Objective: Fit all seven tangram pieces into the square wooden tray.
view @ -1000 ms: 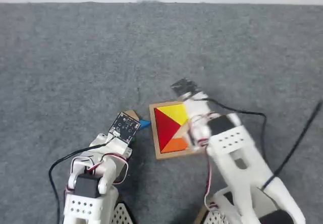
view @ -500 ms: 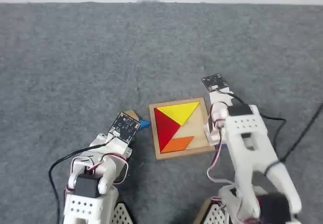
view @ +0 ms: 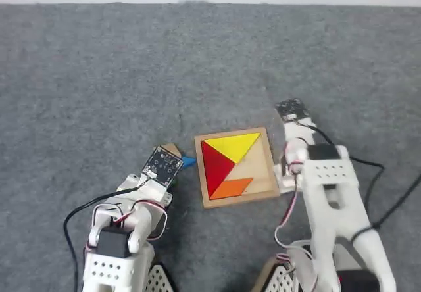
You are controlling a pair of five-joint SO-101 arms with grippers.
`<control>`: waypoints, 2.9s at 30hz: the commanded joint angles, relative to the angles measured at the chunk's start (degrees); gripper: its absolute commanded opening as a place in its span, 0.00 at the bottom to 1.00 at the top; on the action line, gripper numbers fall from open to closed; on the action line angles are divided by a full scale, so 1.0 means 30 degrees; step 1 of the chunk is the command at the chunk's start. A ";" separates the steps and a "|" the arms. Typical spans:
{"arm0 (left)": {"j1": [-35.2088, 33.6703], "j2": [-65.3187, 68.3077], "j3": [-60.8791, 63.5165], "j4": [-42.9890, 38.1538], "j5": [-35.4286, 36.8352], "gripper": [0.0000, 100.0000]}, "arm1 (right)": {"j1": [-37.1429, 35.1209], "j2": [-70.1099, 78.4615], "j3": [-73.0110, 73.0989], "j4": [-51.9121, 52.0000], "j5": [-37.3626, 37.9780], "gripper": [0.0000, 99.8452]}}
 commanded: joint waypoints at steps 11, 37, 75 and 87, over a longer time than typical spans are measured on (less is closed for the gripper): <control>-0.6330 -0.0147 -0.3179 -0.3282 -0.6593 0.10 | 0.5084 -0.0249 0.3487 -0.4527 0.1758 0.11; -0.3341 3.1912 -2.4044 0.0322 -0.8176 0.20 | 0.5114 0.0073 0.3927 -0.5260 0.1788 0.11; 0.0615 3.8945 -2.4718 -0.4747 -1.1985 0.20 | 0.4996 0.0103 0.3956 -0.5407 0.1729 0.11; 0.0703 3.8945 -2.4601 -0.2960 -1.4388 0.16 | 0.4996 0.0103 0.3956 -0.5407 0.1729 0.11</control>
